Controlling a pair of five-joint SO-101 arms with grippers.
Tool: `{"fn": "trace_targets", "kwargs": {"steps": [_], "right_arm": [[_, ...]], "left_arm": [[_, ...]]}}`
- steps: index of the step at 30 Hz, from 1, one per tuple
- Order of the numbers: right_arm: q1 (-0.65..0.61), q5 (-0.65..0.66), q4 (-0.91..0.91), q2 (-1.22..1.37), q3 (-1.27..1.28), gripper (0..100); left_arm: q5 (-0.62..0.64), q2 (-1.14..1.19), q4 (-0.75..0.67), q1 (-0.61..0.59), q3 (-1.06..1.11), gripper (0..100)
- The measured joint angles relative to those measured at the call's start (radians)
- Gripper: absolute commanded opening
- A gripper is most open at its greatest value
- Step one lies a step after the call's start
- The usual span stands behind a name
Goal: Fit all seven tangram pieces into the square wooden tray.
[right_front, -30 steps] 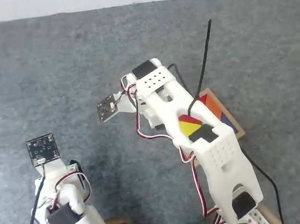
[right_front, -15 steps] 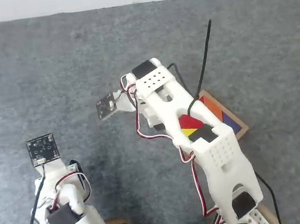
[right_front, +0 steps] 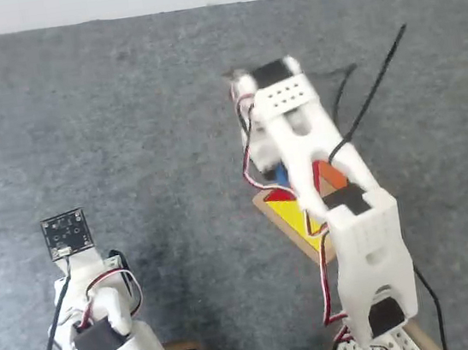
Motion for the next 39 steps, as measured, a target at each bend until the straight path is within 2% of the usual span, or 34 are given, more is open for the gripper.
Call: {"fn": "trace_targets", "kwargs": {"steps": [2, 7, 12, 17, 20, 25, 32, 39], "right_arm": [[-0.009, -0.069, 0.0, -0.034, 0.141, 0.7], [0.017, -0.147, -0.055, -0.172, 0.44, 0.7], [0.043, -0.164, -0.155, -0.379, 0.641, 1.2], [0.048, -0.112, -0.192, -0.514, 0.746, 7.6], [0.048, -0.1, -0.222, -0.534, 0.807, 2.8], [0.049, -0.098, -0.361, -0.539, 0.95, 2.6], [0.055, -0.166, -0.462, -0.577, 1.022, 3.2], [0.121, -0.172, -0.489, -0.669, 1.076, 15.7]], "left_arm": [[0.0, 0.0, 0.0, 0.0, 0.0, 17], [0.0, 0.0, 0.0, 0.0, 0.0, 17], [0.0, 0.0, 0.0, 0.002, 0.0, 17], [0.0, 0.0, 0.0, 0.002, 0.0, 17], [0.0, 0.0, 0.0, 0.002, 0.0, 17], [0.0, 0.0, 0.0, 0.002, 0.0, 17], [0.0, 0.0, 0.0, 0.002, 0.0, 17], [0.0, 0.0, 0.0, 0.002, 0.0, 17]]}}
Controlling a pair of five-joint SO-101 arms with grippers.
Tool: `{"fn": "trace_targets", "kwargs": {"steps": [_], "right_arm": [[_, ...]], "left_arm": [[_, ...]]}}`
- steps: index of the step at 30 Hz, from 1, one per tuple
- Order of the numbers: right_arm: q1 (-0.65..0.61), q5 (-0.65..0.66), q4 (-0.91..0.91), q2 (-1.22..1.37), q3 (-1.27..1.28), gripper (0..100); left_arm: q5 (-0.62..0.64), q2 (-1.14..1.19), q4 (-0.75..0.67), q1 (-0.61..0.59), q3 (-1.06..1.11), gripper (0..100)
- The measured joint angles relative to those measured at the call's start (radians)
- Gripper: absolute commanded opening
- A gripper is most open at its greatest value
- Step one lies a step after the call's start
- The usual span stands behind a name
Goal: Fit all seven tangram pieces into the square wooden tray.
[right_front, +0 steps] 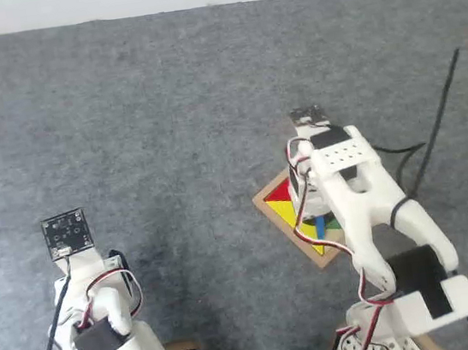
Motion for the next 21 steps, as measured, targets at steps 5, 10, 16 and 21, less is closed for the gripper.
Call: {"fn": "trace_targets", "kwargs": {"steps": [5, 10, 16, 21], "right_arm": [[-0.005, 0.032, -0.066, -0.038, 0.087, 18.8], [0.003, 0.035, -0.074, -0.075, 0.098, 18.8], [0.074, 0.04, -0.074, -0.133, 0.117, 18.7], [0.114, 0.068, -0.074, -0.172, 0.163, 18.7]], "left_arm": [[0.0, 0.0, 0.0, 0.0, 0.0, 17], [0.0, 0.0, 0.0, 0.0, 0.0, 17], [0.0, 0.0, 0.0, 0.0, 0.0, 17], [0.0, 0.0, 0.0, 0.0, 0.0, 17]]}}
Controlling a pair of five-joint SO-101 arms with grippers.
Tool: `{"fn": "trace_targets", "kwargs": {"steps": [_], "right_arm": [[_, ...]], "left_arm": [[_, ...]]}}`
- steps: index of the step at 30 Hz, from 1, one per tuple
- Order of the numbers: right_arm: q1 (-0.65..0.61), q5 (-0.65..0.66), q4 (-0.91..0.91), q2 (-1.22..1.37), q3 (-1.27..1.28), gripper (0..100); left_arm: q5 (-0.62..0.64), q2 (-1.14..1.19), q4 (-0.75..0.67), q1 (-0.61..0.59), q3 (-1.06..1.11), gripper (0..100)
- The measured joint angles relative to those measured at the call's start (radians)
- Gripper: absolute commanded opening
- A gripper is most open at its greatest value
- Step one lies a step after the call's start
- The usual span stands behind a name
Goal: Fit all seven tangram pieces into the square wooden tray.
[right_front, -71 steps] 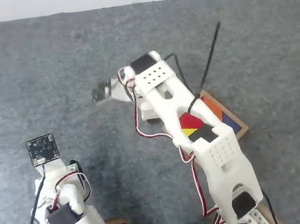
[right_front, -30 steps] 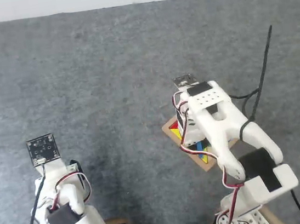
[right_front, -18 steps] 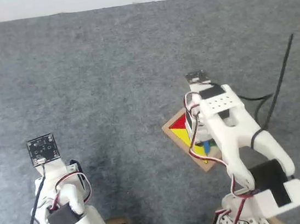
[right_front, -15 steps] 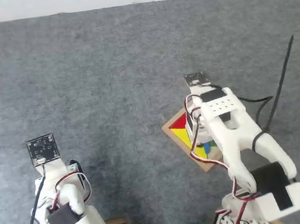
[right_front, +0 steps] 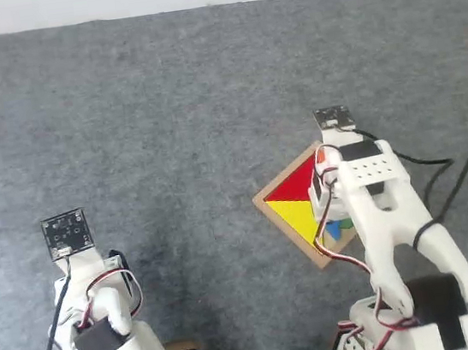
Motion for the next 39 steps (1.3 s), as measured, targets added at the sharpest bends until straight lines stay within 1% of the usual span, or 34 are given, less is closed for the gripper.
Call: {"fn": "trace_targets", "kwargs": {"steps": [6, 13, 28, 33, 39], "right_arm": [[-0.003, 0.015, -0.015, -0.048, 0.006, 18.7], [-0.008, 0.015, -0.083, -0.071, 0.028, 18.7], [0.003, 0.018, -0.083, -0.08, 0.107, 18.6], [0.034, 0.063, -0.084, -0.089, 0.13, 18.6], [0.032, 0.087, -0.089, -0.117, 0.164, 18.6]], "left_arm": [[0.0, 0.0, 0.0, 0.0, 0.0, 17], [0.0, 0.0, 0.0, 0.0, 0.0, 17], [0.0, 0.0, 0.0, 0.0, 0.0, 17], [0.0, 0.0, 0.0, 0.0, 0.0, 17], [0.0, 0.0, 0.0, 0.0, 0.0, 17]]}}
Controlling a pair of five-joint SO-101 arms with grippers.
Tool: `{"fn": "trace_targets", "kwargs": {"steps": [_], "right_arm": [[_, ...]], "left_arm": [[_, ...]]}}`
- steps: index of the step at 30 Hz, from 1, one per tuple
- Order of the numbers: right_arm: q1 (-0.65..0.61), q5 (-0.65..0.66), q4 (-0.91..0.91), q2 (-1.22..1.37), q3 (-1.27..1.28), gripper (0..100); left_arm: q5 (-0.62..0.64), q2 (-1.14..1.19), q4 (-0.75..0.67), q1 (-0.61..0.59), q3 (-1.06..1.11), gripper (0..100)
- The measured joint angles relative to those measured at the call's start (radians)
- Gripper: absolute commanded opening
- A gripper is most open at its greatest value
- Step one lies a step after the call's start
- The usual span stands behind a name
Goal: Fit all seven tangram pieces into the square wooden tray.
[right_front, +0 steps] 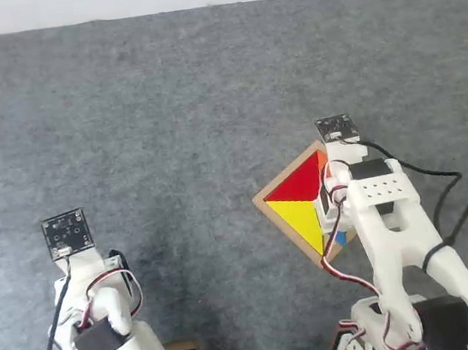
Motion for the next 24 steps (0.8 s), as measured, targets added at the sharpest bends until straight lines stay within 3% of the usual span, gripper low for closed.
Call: {"fn": "trace_targets", "kwargs": {"steps": [14, 24], "right_arm": [[-0.112, -0.021, -0.031, 0.0, 0.005, 18.6], [-0.014, -0.026, -0.031, 0.0, 0.005, 18.6]], "left_arm": [[0.0, 0.0, 0.0, 0.0, 0.0, 17], [0.0, 0.0, 0.0, 0.0, 0.0, 17]]}}
